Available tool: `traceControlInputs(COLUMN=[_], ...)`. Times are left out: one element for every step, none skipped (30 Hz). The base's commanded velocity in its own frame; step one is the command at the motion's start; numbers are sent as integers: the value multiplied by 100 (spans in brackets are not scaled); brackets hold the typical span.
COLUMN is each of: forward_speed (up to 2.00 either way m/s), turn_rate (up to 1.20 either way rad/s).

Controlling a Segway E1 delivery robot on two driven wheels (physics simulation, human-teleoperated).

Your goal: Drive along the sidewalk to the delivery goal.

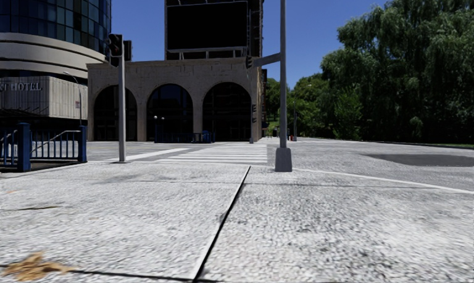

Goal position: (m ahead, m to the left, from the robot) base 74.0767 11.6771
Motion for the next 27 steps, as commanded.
traceControlInputs(forward_speed=[200,200,200,200,200,200,200,200,200,200,200,200,200,200,200,200,200,200,200,200,200,200,200,200,200,200,200], turn_rate=[4,4,0,0,0,0,0,0,0,0,0,0,0,0,0,0,0,0,0,0,0,0,0,0,0,0,0])
